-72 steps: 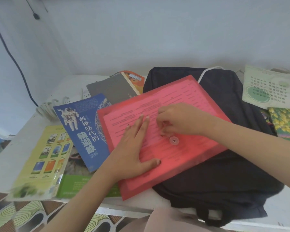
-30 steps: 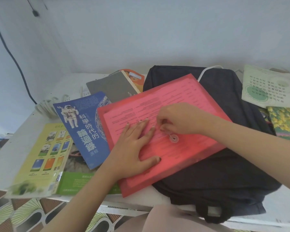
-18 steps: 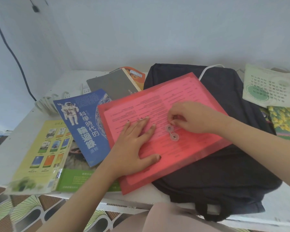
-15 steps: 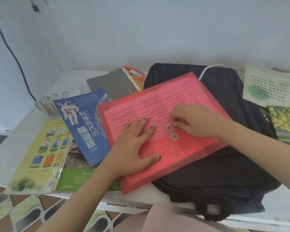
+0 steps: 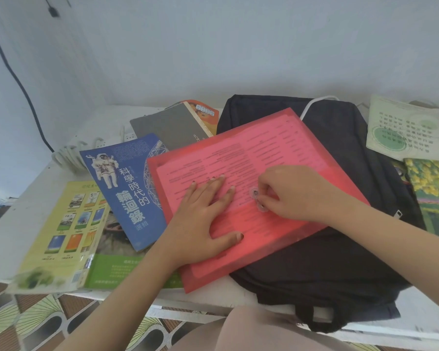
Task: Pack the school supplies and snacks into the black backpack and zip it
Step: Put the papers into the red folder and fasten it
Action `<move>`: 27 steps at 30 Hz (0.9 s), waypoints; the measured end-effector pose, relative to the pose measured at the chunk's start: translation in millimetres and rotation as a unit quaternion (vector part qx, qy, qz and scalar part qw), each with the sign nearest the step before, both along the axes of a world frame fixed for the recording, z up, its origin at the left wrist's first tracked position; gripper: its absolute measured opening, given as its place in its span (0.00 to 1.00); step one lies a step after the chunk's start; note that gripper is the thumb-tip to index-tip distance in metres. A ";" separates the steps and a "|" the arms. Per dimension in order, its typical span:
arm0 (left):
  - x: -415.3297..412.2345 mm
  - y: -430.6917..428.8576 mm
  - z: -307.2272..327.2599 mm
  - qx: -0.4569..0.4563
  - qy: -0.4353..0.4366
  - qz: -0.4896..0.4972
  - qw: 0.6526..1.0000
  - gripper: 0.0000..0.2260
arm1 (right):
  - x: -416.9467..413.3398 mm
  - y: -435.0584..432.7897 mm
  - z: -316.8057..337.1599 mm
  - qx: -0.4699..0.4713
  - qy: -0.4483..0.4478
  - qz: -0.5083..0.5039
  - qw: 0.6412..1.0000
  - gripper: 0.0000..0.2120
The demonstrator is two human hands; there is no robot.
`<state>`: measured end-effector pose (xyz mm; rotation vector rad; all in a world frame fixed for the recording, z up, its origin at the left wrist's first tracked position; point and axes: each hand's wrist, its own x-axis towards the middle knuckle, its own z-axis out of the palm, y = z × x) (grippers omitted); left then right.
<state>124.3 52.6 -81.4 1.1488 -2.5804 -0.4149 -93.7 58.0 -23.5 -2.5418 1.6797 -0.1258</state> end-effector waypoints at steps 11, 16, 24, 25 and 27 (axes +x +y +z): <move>-0.2 -0.1 0.5 0.005 -0.004 0.001 1.000 0.37 | 13.4 -6.9 1.7 0.019 -0.011 0.024 0.999 0.08; 0.4 -0.3 -0.7 0.006 -0.004 0.000 1.000 0.38 | 13.6 -21.8 -0.1 0.027 -0.007 0.061 0.998 0.06; 0.5 -0.1 0.5 0.007 -0.001 0.000 1.000 0.37 | 10.8 -36.8 -9.5 0.011 -0.061 0.040 0.997 0.05; 0.5 0.0 0.4 0.007 -0.001 0.000 1.000 0.37 | 6.5 -36.7 -10.0 0.006 -0.082 0.029 0.996 0.05; 0.8 0.1 0.4 0.007 -0.002 0.000 1.000 0.37 | -7.6 -34.8 -10.7 -0.019 -0.122 0.007 0.992 0.05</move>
